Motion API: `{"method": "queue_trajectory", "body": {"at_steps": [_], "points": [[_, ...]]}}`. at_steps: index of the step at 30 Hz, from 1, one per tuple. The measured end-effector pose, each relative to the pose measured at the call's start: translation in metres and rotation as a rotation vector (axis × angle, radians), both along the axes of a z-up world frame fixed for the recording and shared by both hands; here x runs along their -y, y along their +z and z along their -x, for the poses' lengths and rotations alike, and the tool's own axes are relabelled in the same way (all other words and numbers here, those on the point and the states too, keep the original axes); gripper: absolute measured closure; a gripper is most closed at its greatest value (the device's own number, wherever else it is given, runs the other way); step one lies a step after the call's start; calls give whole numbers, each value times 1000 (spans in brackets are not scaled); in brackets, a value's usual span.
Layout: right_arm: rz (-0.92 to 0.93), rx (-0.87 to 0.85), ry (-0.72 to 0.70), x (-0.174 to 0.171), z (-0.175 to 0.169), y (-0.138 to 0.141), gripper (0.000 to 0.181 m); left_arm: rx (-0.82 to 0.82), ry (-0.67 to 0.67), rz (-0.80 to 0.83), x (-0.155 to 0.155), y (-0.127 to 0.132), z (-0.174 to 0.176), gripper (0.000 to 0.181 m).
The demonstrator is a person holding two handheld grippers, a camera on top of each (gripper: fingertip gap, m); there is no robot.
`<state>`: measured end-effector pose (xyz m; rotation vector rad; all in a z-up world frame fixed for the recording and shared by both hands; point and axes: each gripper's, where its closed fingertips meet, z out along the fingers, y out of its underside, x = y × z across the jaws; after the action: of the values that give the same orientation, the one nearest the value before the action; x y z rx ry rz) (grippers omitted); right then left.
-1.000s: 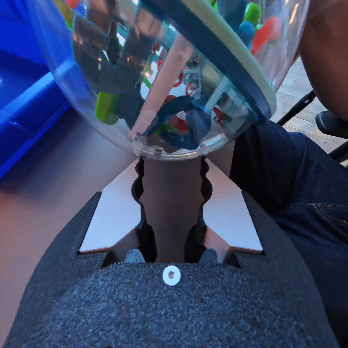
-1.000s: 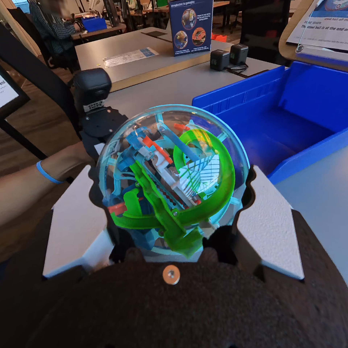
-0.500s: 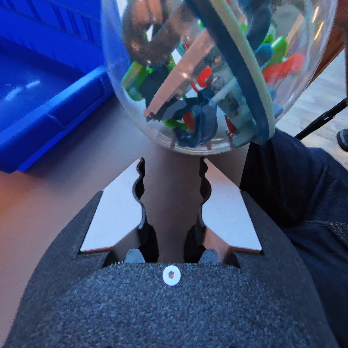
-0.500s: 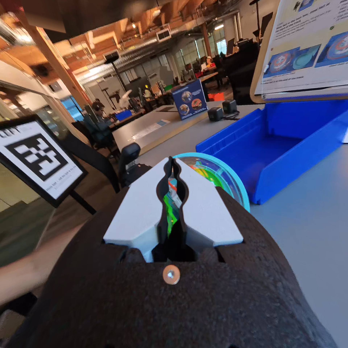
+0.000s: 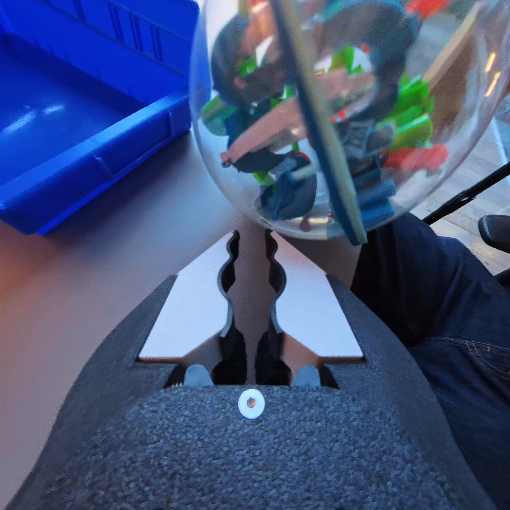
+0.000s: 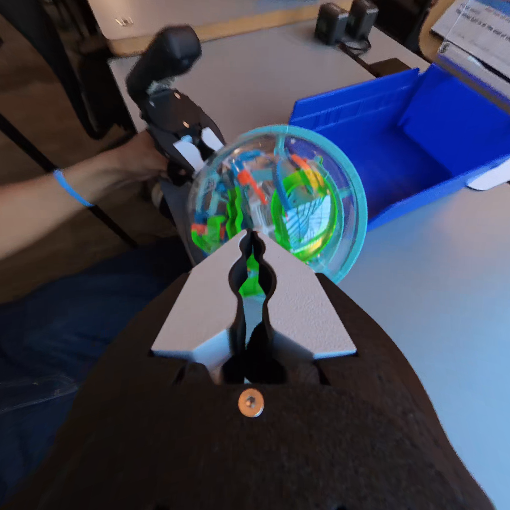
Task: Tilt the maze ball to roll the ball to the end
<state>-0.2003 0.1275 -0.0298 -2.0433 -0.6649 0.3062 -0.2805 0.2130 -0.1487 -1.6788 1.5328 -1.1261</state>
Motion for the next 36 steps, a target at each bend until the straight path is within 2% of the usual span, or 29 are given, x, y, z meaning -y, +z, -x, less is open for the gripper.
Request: {"method": "queue_trajectory", "body": {"at_steps": [1,3,4,8,14,16,18,20,22,24,25,27,28,29,32,36], "points": [[-6,37,-7,-1,-2,-3,181,-5,-8,-3,1,-1,0,162],[-15,20,6,0,2,1,181,-2,-16,-1,3,0,-1,145],[-27,-3,11,2,3,7,181,6,-16,6,3,1,0,145],[-128,-17,-17,15,-5,41,181,38,-14,25,1,6,1,145],[-403,-28,-74,45,-7,114,181,20,-13,11,2,3,1,145],[-435,-40,-73,50,-1,123,181,20,-14,7,2,3,1,145],[-441,-30,-79,43,2,119,181,24,-11,6,2,4,1,145],[-400,-25,-85,29,2,102,181,26,-11,10,2,4,1,146],[-321,-35,-86,8,2,73,181,27,-10,10,2,4,1,146],[-178,-13,-102,-17,1,24,181,25,-10,9,1,4,1,146],[-210,-61,-89,-26,6,19,181,21,-7,8,1,3,1,146],[-173,-205,-55,-31,15,13,181,11,-6,6,1,2,1,155],[-104,-229,-50,-31,17,7,181,12,-12,6,2,2,1,152],[-62,-189,-54,-31,15,0,181,14,-11,6,2,2,1,147],[-108,-52,-94,-28,2,-1,181,16,-17,15,2,3,1,146],[-166,-53,-95,-14,-1,27,181,21,-15,16,2,3,2,145]]}}
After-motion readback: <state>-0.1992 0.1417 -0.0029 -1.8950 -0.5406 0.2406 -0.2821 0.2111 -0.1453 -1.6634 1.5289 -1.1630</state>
